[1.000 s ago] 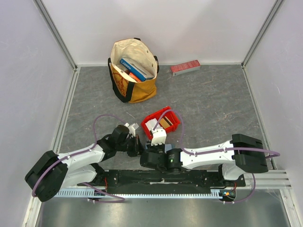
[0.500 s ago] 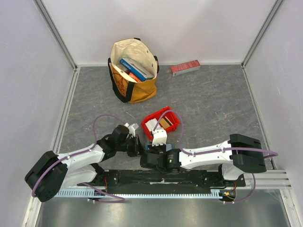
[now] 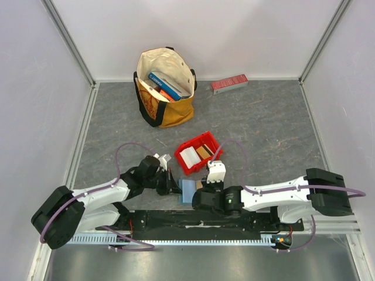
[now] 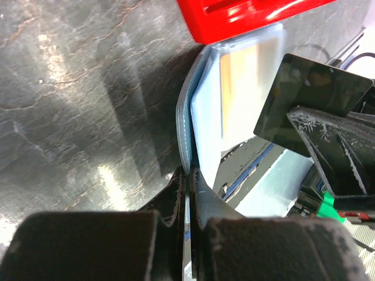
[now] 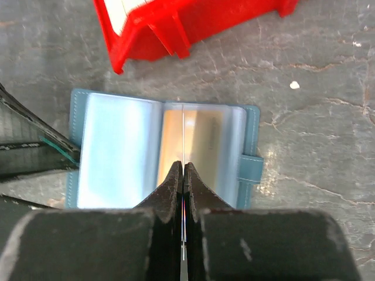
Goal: Put the credit cards into the card holder
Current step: Insert the credit card into the card holder.
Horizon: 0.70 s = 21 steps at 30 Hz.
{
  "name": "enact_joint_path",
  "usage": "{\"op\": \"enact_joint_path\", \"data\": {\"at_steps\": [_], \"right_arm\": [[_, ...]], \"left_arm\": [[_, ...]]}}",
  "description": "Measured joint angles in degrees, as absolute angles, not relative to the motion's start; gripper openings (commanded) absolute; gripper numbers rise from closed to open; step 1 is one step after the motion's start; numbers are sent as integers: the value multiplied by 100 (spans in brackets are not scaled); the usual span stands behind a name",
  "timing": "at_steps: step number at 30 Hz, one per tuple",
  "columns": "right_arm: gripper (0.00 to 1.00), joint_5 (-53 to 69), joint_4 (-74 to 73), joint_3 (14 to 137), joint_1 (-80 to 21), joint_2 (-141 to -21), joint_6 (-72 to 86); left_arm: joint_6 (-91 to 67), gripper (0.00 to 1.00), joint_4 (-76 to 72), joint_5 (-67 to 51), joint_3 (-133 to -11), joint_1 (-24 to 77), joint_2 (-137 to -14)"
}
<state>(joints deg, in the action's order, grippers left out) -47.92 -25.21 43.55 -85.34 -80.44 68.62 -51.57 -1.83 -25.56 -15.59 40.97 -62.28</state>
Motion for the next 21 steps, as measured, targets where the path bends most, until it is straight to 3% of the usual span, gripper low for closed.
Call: {"op": "enact_joint_path", "data": {"at_steps": [10, 21], "right_arm": [[0, -3743, -985, 3063, -8265, -6917, 6764], [0, -2976, 620, 2226, -7843, -6882, 7140]], "left_arm": [[-5155, 2, -650, -2652, -1332, 4099, -6838], [-5166, 2, -991, -2707, -1240, 4097, -6914]]}}
